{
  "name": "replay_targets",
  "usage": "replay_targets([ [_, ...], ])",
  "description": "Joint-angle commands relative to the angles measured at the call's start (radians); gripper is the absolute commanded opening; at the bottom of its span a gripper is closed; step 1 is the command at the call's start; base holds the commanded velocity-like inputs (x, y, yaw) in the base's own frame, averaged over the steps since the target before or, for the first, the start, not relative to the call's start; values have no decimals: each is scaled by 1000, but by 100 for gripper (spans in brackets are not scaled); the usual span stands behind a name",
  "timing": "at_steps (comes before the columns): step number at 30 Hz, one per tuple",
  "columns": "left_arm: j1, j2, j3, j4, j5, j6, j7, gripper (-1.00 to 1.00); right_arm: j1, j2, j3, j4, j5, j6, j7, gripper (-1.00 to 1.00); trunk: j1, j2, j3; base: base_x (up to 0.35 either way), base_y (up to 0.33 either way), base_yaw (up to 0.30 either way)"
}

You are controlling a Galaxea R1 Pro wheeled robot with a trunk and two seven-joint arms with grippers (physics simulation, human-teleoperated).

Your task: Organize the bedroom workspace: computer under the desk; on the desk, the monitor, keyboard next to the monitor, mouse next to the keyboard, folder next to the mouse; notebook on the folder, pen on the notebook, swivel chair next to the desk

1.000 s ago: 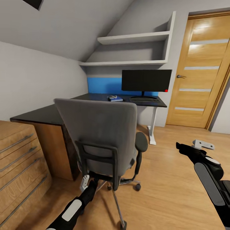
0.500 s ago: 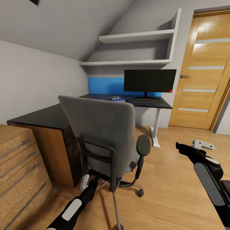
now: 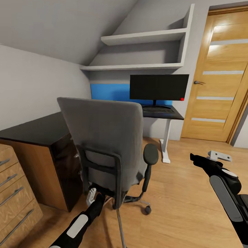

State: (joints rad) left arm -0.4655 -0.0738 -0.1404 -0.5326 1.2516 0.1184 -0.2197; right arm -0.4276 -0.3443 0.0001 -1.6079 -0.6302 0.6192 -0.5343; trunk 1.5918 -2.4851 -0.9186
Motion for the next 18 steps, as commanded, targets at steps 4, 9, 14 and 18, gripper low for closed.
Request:
replay_targets([
  [4,-1,0,-1,0,11,4,-3,100,0,-1,0,-1,-10,1,-9,100,0,0,-1,253,-257,0],
  [9,-1,0,-2,0,11,4,-3,100,0,-1,0,-1,-10,2,-9,100,0,0,-1,225,-275,0],
  [14,-1,0,-2,0,11,5,-2,100,0,-1,0,-1,-10,1,-9,100,0,0,-1,171,-299,0],
  [18,-1,0,-2,0,11,6,-1,100,0,-1,0,-1,-9,2,-9,100,0,0,-1,144,-291,0],
])
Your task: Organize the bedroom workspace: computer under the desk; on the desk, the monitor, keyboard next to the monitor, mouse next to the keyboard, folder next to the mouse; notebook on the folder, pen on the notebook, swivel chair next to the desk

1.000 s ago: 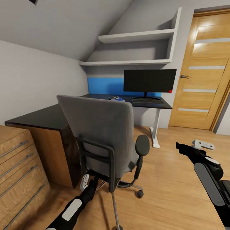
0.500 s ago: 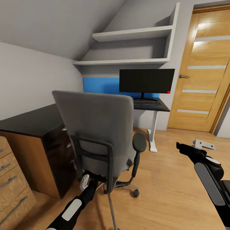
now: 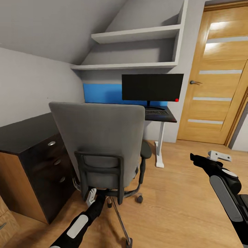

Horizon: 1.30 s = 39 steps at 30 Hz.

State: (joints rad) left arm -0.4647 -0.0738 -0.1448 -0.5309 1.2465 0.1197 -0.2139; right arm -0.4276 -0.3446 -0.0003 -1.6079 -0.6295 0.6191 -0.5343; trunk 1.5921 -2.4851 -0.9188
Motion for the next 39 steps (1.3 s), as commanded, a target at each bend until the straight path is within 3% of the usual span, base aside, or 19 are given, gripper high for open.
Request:
replay_targets([
  [1,-2,0,2,-1,16,4,-7,100,0,0,1,-1,-9,1,-9,100,0,0,-1,168,-189,0],
  [12,-2,-1,2,-1,16,3,-8,100,0,2,4,-1,-4,2,-9,100,0,0,-1,137,-53,0],
  [39,-2,-1,2,-1,15,3,-6,100,0,4,6,-1,-1,1,-9,100,0,0,-1,4,56,0],
])
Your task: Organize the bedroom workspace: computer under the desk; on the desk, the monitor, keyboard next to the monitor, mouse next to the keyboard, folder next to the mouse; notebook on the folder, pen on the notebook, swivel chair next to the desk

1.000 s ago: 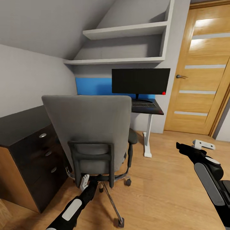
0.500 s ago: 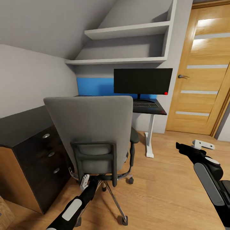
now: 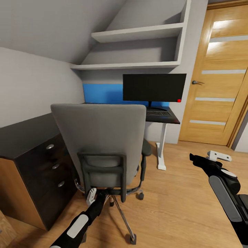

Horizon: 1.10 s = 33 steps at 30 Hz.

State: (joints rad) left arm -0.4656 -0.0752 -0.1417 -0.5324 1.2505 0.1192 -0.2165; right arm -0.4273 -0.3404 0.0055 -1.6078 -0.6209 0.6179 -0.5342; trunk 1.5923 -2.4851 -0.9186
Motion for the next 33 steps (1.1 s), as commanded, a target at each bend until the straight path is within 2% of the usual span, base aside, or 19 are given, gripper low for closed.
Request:
replay_targets([
  [1,-1,1,-1,0,11,4,-3,100,-1,0,1,-1,-10,2,-9,100,0,0,-1,0,53,0],
  [12,-1,2,-1,0,10,4,-3,100,-1,0,1,-1,-10,2,-9,100,0,0,-1,0,181,0],
  [29,1,2,0,0,12,4,6,100,-1,0,1,-1,-10,2,-9,100,0,0,-1,0,13,0],
  [33,21,4,0,0,13,3,3,100,-1,0,1,-1,-10,2,-9,100,0,0,-1,0,0,0],
])
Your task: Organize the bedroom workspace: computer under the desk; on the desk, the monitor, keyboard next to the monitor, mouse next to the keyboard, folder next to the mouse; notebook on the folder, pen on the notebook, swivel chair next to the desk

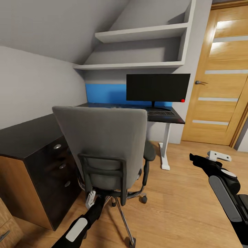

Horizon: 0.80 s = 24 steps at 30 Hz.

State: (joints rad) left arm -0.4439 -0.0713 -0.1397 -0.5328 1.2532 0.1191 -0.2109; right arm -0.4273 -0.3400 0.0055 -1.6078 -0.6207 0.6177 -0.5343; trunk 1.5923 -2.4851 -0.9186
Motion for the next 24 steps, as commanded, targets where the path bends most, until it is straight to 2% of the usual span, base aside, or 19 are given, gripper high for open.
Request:
replay_targets([
  [1,6,1,-1,-1,11,3,-5,100,-1,-1,1,-1,-10,2,-9,100,0,0,-1,0,0,0],
  [5,29,5,0,-10,14,2,-11,100,-1,-1,1,-1,-10,2,-10,100,0,0,-1,0,0,0],
  [13,36,9,0,-15,15,1,-24,100,-1,-1,1,-1,-10,2,-10,100,0,0,-1,0,0,0],
  [19,38,10,0,-16,13,-1,-63,100,-1,-1,1,-1,-10,2,-10,100,0,0,-1,0,0,0],
  [24,61,15,7,-21,13,-1,-101,100,-1,-1,1,-1,-10,2,-10,100,0,0,-1,0,0,0],
])
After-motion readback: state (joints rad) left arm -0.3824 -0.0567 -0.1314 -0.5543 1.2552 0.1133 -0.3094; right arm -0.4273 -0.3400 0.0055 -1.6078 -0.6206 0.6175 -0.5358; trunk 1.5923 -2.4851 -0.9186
